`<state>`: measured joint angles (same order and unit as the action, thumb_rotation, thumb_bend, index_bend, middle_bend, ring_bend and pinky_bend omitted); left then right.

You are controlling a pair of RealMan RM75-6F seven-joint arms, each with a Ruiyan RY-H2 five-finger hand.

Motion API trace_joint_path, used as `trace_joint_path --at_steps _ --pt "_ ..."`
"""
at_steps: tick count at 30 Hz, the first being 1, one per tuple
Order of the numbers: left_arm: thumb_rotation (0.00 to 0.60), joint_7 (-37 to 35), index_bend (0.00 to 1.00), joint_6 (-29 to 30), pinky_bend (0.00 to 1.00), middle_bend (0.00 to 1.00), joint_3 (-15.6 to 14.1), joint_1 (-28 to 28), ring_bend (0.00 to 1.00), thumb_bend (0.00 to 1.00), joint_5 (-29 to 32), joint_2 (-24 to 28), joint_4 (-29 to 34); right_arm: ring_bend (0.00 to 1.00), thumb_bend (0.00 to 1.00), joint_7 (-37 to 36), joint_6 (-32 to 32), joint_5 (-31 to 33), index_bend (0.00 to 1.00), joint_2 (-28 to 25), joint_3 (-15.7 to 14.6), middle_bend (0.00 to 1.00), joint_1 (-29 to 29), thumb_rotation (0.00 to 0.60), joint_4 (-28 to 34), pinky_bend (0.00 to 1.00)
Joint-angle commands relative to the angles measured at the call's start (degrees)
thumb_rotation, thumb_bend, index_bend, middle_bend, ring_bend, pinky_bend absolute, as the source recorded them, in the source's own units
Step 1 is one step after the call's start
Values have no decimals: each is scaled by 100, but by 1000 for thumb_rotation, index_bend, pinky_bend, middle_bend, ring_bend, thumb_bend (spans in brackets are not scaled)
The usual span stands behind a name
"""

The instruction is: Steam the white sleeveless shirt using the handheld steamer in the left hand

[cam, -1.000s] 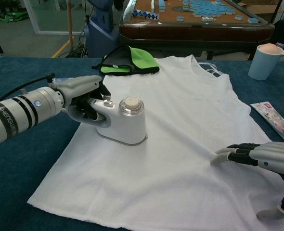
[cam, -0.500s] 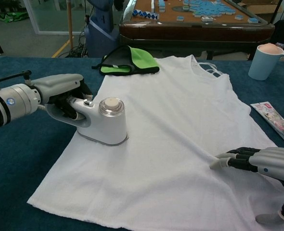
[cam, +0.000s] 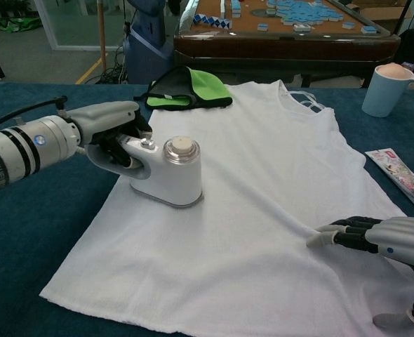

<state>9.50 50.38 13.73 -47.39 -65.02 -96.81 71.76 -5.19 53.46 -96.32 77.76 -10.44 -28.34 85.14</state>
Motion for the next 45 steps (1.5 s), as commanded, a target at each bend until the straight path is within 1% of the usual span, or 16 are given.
trace_joint_path --at_steps 1,4,10,14,25,29,33,36,45 --pt "600 -93 718 4 670 820 151 -147 702 208 -9 -167 -170 0 160 2 23 4 0 -10 3 81 2 585 14 8" --pt "600 -145 717 -49 669 819 224 -291 701 208 -39 -310 -384 0 159 -2 50 5 0 -18 -1 81 3 586 20 8" --pt "600 -116 716 -188 670 816 250 -502 694 208 -55 -515 -877 0 160 1 99 7 0 -36 1 81 4 586 42 8" --pt "600 -143 715 -248 669 814 321 -609 692 208 -1 -626 -1229 0 159 20 119 12 0 -42 4 81 1 589 61 8" --pt "600 -229 714 -385 669 808 477 -745 687 208 227 -786 -2007 0 159 45 121 52 0 -49 0 81 -1 587 95 8" --pt "600 -286 714 -380 669 808 488 -737 686 208 233 -771 -2186 0 160 59 127 57 0 -50 -5 81 1 587 102 8" --pt "600 -262 714 -384 670 808 437 -707 685 208 199 -696 -2275 0 160 69 128 59 0 -44 -7 81 -1 589 111 8" --pt "600 -226 714 -392 670 808 380 -647 685 207 185 -592 -2222 0 159 72 143 48 0 -38 -11 81 1 587 121 8" --pt "600 -99 714 -364 670 808 61 -325 685 207 60 -123 -1503 0 160 72 186 16 0 -45 -40 81 16 588 132 8"
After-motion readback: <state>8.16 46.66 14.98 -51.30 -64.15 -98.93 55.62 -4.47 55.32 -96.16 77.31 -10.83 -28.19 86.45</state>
